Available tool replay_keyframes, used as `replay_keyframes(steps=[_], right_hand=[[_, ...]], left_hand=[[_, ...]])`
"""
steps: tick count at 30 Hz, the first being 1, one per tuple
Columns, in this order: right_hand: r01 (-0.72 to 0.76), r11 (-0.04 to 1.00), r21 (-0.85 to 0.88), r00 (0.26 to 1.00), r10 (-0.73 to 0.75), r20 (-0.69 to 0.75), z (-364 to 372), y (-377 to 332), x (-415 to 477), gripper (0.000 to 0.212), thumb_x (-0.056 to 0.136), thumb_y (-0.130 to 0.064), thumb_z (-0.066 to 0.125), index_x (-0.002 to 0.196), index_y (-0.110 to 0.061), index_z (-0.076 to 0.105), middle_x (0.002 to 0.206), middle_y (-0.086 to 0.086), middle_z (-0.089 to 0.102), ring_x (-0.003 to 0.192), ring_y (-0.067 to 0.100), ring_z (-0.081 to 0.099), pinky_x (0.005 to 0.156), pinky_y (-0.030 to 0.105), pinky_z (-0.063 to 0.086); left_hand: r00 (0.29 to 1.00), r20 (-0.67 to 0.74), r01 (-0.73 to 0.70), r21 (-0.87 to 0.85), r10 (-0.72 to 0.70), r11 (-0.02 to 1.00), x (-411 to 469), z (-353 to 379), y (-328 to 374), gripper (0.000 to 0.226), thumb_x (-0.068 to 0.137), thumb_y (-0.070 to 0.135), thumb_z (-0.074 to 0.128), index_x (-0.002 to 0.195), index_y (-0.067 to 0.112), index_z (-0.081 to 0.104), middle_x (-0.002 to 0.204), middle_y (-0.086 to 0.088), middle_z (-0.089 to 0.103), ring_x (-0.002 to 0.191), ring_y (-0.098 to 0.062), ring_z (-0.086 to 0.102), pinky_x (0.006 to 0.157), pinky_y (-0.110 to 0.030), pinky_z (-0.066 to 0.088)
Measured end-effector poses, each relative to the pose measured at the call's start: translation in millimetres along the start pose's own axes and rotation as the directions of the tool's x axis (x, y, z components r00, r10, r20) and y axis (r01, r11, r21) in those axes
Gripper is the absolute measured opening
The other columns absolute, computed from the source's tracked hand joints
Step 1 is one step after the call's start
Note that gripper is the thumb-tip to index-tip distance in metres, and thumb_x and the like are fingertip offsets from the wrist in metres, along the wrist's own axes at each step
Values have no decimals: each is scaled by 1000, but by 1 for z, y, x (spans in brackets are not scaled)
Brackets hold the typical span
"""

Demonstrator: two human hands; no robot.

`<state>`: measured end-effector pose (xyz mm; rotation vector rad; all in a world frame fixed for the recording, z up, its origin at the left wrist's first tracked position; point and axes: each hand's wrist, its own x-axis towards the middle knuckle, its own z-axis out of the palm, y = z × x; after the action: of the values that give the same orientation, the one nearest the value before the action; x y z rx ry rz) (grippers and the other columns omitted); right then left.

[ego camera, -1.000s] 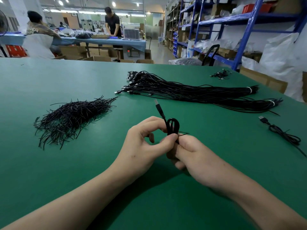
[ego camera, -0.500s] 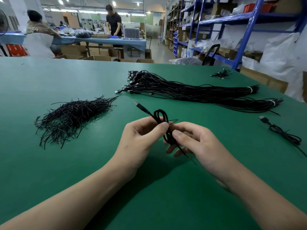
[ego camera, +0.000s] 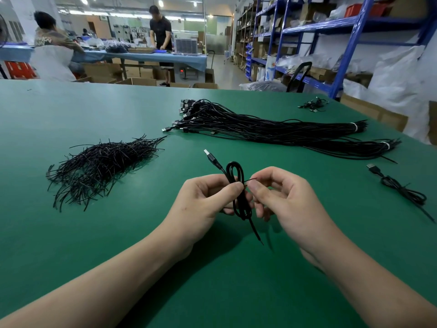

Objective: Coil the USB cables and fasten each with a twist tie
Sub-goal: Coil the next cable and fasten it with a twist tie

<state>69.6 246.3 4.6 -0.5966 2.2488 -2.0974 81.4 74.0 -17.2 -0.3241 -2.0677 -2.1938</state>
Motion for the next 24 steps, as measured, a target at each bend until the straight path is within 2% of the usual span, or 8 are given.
replay_keyframes(steps=[5,10,14,21,24], right_hand=[[-89,994,65,996,87,29,-2,-4,-1,13,97,-15,63,86,-9,67,73,-1,68,57,11,55,54,20,46],[-255,940,229,964,228,139,-4,-6,-1,12,88,-23,68,85,-12,68,70,0,64,56,9,52,55,22,46],[-325,897,300,940,271,207,-7,-6,1,15,80,-25,70,86,-12,67,72,0,64,56,7,53,54,21,47],[-361,872,331,920,275,280,-10,-7,0,8,78,-25,73,78,-17,71,72,1,64,56,6,54,53,21,50],[-374,868,328,912,279,300,-11,-7,0,11,77,-24,74,81,-15,70,74,3,65,56,7,56,54,22,50]], left_hand=[[999,6,-47,-42,47,998,-2,2,6,29,86,28,67,102,5,75,89,-6,76,78,-12,67,66,-22,49],[999,49,-15,-82,19,997,-3,2,9,28,89,27,67,107,9,76,93,-5,76,86,-16,67,79,-37,48],[994,106,16,-129,-2,992,-4,2,10,22,92,26,65,107,15,77,92,-2,75,85,-14,68,78,-28,52],[979,199,83,-219,-39,972,-4,-1,14,32,82,35,70,107,17,75,94,-6,73,86,-16,67,75,-23,53],[970,240,83,-222,-28,971,-3,-3,15,31,82,34,69,108,19,76,92,-5,73,83,-14,68,72,-21,52]])
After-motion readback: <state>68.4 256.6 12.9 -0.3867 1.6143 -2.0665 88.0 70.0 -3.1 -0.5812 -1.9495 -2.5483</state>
